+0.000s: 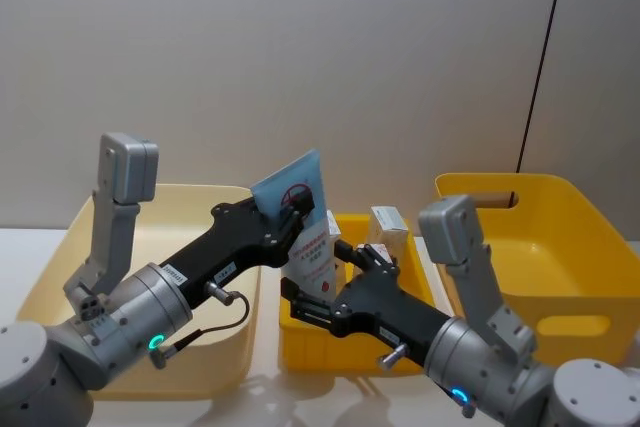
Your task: Bimanual collaborative sorting of washing and personal care products
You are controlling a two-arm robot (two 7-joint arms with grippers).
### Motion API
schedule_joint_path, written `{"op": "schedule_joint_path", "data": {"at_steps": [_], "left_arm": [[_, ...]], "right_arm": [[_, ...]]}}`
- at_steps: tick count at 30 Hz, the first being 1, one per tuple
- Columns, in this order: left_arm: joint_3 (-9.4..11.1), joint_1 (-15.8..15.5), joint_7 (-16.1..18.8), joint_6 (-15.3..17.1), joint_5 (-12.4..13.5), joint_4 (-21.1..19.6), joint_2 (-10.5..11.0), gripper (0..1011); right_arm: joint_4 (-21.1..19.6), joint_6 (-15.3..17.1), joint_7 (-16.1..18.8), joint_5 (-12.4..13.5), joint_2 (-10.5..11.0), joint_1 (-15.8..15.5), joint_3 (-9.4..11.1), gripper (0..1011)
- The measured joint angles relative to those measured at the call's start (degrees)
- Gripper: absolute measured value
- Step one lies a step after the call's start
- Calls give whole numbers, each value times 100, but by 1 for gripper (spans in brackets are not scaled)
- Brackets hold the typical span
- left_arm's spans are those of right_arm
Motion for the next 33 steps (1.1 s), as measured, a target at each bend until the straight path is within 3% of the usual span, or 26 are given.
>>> {"op": "schedule_joint_path", "data": {"at_steps": [4, 16, 24, 27, 33], "left_arm": [[0, 0, 0, 0, 0, 0, 0, 159], [-1, 0, 1, 0, 0, -1, 0, 158], [0, 0, 1, 0, 0, -1, 0, 158], [1, 0, 1, 0, 0, -1, 0, 188], [1, 0, 1, 1, 0, -1, 0, 388]], "right_arm": [[60, 0, 19, -27, -11, 76, -56, 986], [151, 0, 51, -76, -27, 199, -155, 704], [179, -1, 64, -90, -31, 238, -185, 648], [186, -2, 68, -93, -32, 249, -195, 632], [196, -4, 75, -96, -36, 263, -204, 593]]}}
